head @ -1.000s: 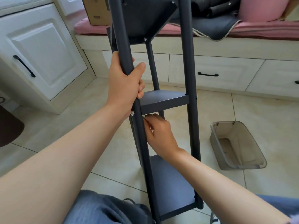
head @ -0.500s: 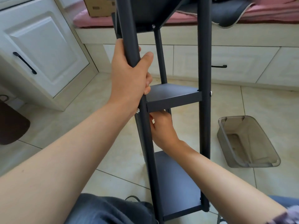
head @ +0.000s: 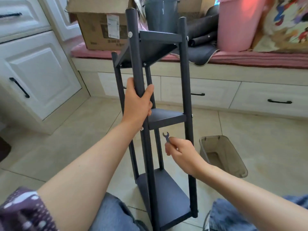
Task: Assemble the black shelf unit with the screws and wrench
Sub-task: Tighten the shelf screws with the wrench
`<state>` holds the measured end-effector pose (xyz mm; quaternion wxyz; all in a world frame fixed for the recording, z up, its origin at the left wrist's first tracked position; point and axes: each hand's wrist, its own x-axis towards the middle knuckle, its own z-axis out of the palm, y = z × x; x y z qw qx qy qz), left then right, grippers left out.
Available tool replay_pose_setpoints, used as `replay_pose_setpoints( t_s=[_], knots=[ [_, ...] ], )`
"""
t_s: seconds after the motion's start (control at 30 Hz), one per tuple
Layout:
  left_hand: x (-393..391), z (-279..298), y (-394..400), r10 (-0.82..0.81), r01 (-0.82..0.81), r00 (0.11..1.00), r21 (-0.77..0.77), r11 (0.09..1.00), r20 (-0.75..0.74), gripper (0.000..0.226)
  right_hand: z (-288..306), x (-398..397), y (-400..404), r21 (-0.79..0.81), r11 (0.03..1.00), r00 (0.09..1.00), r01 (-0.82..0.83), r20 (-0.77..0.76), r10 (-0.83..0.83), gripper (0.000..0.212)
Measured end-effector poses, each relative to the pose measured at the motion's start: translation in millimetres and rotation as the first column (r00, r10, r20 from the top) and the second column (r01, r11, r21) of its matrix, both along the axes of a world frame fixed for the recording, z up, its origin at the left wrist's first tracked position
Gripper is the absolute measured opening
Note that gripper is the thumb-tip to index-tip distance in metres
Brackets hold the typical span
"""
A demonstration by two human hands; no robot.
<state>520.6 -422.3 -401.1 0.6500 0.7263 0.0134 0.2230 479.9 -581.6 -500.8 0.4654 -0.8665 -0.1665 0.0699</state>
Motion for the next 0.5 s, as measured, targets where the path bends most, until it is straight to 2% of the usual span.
replay_pose_setpoints(
  t_s=[0.1, 0.27, 0.37, 0.5],
  knots=[
    [-4, 2, -6, -0.046, 0.046, 0.999, 0.036, 0.998, -0.019, 0.019, 5, -20, 11, 0.172, 0.966, 0.969, 0.195, -0.187, -0.163, 0.033],
    [-10, 2, -20, -0.133, 0.137, 0.989, 0.071, 0.988, -0.057, 0.019, 17, -31, 44, 0.386, 0.795, 0.842, 0.468, -0.468, -0.268, 0.036],
    [-12, 1, -25, -0.153, 0.156, 0.987, 0.069, 0.985, -0.051, 0.018, 19, -25, 51, 0.48, 0.683, 0.803, 0.55, -0.527, -0.276, 0.037],
    [-10, 3, -23, -0.186, 0.188, 0.98, 0.032, 0.982, -0.065, 0.017, 13, -13, 54, 0.538, 0.572, 0.779, 0.619, -0.516, -0.356, 0.03]
  ],
)
